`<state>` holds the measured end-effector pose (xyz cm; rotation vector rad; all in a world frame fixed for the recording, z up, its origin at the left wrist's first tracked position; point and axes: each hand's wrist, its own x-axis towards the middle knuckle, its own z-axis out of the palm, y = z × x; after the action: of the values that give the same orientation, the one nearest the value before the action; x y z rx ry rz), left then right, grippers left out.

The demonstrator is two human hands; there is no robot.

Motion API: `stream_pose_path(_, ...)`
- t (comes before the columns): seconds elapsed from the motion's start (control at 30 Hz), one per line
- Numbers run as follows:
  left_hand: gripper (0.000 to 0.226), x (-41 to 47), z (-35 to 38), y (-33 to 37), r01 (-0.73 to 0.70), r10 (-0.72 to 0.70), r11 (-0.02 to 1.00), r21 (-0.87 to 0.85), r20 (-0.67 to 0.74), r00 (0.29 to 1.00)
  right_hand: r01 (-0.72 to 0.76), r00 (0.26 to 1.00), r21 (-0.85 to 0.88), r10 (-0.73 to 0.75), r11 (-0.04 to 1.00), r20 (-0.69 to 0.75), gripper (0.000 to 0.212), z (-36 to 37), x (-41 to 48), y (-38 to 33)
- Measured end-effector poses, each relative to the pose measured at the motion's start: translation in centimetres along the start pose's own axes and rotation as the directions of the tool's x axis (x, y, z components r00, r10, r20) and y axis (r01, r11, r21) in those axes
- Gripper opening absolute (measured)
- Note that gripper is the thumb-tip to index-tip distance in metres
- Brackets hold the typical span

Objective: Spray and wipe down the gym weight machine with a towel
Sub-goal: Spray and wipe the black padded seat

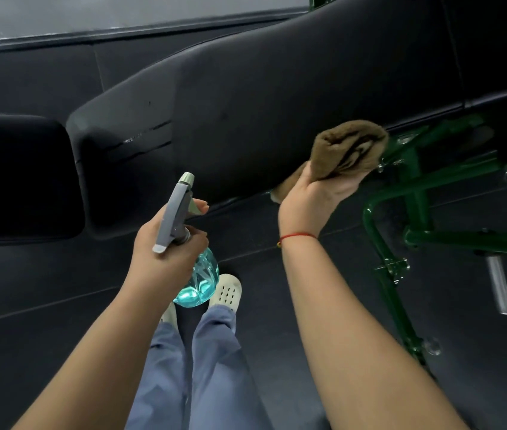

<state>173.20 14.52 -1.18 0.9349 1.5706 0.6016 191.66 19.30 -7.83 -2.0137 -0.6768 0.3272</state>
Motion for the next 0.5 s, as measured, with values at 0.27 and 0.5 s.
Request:
stream_pose_path(0.27, 0.042, -0.7, -0.5, -1.0, 0.018, -0.018, 0.998, 0.060, -0.001, 1.000, -0.182, 0.934, 0.021, 0.166, 0.983, 0.318, 0.081, -0.6, -4.7, 1.6)
stream_pose_path(0.5, 0.041, -0.4, 0.8, 0.4, 0.003, -0.003, 1.000, 0.003, 0.037, 0.999, 0.023, 0.985, 0.190, 0.011, 0.982, -0.172, 0.082, -3.6, 5.4, -1.9)
